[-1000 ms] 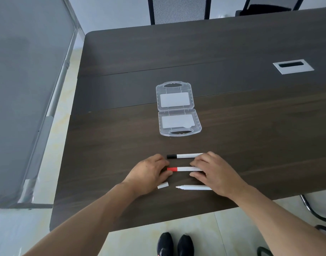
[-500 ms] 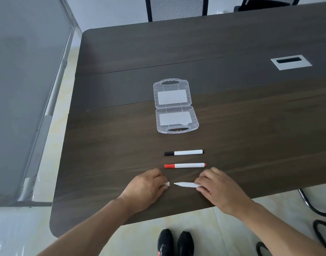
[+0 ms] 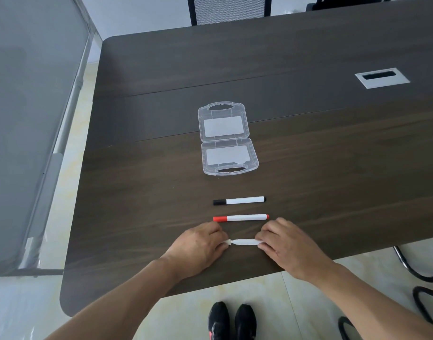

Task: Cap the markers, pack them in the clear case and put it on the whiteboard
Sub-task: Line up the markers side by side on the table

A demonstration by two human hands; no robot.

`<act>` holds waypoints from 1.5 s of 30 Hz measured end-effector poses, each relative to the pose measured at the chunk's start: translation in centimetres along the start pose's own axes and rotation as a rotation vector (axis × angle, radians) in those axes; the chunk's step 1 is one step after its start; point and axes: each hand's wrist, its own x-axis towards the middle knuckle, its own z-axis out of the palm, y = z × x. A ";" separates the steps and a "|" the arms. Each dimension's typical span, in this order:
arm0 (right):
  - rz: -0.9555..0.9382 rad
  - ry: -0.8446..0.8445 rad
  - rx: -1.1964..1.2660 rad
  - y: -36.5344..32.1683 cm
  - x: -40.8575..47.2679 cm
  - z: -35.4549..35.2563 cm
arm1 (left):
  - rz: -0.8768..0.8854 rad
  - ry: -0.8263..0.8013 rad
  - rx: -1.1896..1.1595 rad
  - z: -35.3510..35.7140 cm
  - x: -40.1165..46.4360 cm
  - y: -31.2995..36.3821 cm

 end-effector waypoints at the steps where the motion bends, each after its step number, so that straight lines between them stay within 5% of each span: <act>1: -0.007 -0.001 0.007 0.0 0.1 0.1 | 0.004 -0.003 0.001 0.0 0.1 0.0; 39: -0.002 0.018 0.127 -0.4 0.9 0.9 | -0.021 0.034 0.024 0.2 0.4 0.9; 45: 0.095 0.183 0.105 1.7 2.2 -1.6 | -0.126 0.259 -0.038 -2.3 0.3 0.2</act>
